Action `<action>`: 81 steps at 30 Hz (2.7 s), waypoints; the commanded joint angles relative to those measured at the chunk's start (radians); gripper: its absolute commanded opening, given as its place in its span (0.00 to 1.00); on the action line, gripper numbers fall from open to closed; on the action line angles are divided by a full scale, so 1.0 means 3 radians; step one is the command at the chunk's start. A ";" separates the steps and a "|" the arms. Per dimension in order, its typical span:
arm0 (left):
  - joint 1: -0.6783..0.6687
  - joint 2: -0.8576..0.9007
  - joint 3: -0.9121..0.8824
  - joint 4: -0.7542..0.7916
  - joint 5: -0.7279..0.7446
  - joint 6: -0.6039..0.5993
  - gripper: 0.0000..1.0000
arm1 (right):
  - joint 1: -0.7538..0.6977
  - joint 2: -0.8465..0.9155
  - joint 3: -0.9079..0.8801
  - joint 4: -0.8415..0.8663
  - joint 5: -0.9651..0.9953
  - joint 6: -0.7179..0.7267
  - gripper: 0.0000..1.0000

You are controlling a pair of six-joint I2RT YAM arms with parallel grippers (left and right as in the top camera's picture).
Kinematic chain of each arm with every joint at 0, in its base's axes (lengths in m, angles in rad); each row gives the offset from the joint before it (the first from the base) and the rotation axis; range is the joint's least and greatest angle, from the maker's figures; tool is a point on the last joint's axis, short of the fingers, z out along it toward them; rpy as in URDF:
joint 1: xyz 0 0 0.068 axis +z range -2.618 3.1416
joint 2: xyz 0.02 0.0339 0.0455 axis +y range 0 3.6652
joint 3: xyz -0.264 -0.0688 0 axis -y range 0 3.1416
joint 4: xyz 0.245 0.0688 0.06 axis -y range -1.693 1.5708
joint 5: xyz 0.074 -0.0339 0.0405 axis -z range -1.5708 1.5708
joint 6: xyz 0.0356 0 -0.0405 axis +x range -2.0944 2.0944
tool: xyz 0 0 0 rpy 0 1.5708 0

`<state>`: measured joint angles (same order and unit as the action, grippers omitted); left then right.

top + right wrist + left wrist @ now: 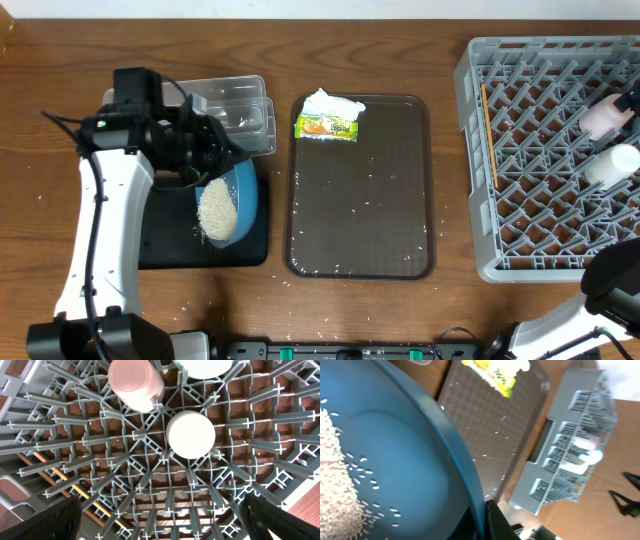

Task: Sort waste into correct bins and load items into the dishwasher rack
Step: 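Tilt the blue plate with the left gripper to pour rice onto black tray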

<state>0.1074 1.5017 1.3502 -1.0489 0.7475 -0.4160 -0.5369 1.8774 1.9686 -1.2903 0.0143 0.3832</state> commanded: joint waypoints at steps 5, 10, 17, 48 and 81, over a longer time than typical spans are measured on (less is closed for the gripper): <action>0.0289 -0.0020 -0.0243 0.0036 0.0543 0.0275 0.06 | -0.0033 0.0008 0.0013 -0.0006 -0.0013 0.0042 0.99; 0.0484 -0.0020 -0.0392 0.0038 0.0862 0.0437 0.06 | -0.0033 0.0008 0.0013 -0.0006 -0.0013 0.0042 0.99; 0.0790 -0.0020 -0.0504 0.0032 0.1198 0.0659 0.06 | -0.0032 0.0008 0.0013 -0.0006 -0.0013 0.0042 0.99; 0.1531 -0.0019 -0.0512 -0.0381 0.1935 0.1114 0.06 | -0.0033 0.0008 0.0013 -0.0006 -0.0011 0.0043 0.99; 0.1893 -0.0019 -0.0519 -0.0715 0.2074 0.1500 0.06 | -0.0033 0.0008 0.0013 -0.0006 -0.0011 0.0042 0.99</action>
<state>0.6693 1.5017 1.2007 -1.2514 1.3174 0.0090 -0.5369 1.8774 1.9686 -1.2907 0.0143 0.3832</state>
